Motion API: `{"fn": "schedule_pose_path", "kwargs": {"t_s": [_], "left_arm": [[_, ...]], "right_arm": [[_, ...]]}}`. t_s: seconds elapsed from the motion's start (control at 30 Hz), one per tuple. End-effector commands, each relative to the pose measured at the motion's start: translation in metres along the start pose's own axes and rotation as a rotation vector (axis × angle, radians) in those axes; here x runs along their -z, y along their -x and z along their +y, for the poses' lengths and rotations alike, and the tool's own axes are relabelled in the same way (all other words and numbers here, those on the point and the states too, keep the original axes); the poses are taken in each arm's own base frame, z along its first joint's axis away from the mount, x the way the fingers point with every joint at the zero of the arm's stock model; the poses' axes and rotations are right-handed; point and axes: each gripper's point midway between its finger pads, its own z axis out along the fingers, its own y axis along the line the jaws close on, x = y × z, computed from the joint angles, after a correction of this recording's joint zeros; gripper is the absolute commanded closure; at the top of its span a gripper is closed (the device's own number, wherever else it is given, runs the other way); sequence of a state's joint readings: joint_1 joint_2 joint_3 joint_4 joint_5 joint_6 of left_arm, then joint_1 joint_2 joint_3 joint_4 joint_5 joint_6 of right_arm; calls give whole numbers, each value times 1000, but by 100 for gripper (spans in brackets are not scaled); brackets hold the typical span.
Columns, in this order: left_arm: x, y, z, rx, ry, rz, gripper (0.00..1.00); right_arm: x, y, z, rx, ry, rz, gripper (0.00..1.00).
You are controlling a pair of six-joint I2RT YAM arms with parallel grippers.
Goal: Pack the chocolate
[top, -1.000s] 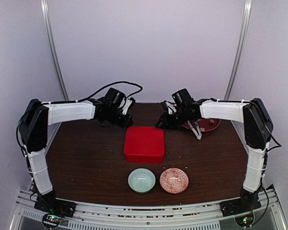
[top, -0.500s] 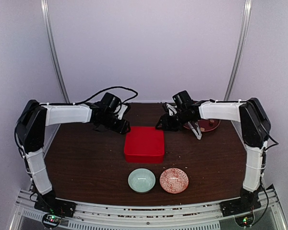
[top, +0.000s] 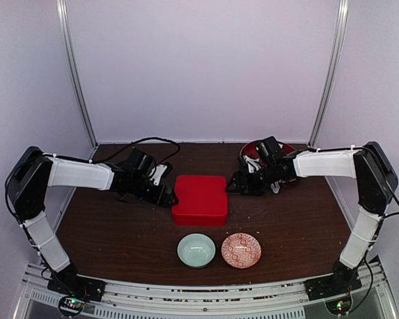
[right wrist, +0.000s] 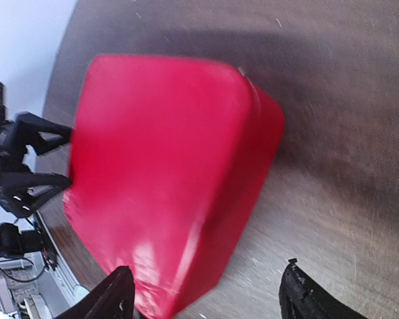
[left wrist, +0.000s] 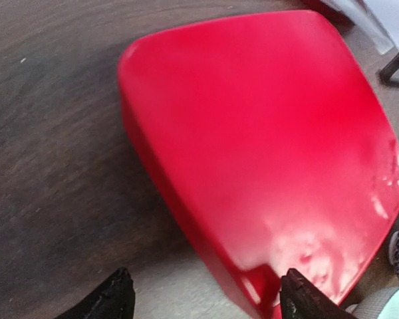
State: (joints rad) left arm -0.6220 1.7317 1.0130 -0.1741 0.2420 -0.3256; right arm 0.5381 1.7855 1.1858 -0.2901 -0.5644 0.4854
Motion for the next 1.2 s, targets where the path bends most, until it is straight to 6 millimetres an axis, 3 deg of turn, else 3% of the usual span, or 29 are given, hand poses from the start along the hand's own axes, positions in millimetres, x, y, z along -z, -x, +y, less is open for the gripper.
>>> {"fn": "schedule_pose_path", "kwargs": {"t_s": [0.0, 0.2, 0.33, 0.43, 0.47, 0.5, 0.63, 0.77, 0.9, 1.03, 1.17], "left_arm": [[-8, 22, -34, -26, -144, -87, 23], [-10, 33, -51, -45, -202, -106, 24], [-2, 43, -47, -56, -163, -127, 22], [10, 50, -38, -63, -93, -141, 13], [19, 54, -36, -67, -71, -154, 4], [27, 58, -33, -68, -49, -166, 3], [68, 74, -16, -48, 30, -244, 2], [119, 89, 8, 7, 118, -340, 2], [169, 94, 37, 85, 245, -431, 2], [203, 85, 51, 129, 341, -491, 2], [211, 62, 62, 166, 402, -479, 2]], "right_arm": [[26, 8, 10, 6, 46, -86, 22], [56, 16, 11, 35, 24, -149, 16], [76, 22, 11, 64, -5, -194, 12], [96, 27, 12, 94, -33, -237, 10], [104, 29, 13, 105, -40, -255, 9], [112, 31, 14, 116, -47, -277, 8], [152, 42, 19, 160, -92, -386, 0], [202, 52, 21, 175, -143, -537, 0], [238, 54, 16, 163, -180, -659, 0], [246, 42, -2, 105, -173, -712, 0], [240, 27, -17, 67, -154, -737, 0]]}}
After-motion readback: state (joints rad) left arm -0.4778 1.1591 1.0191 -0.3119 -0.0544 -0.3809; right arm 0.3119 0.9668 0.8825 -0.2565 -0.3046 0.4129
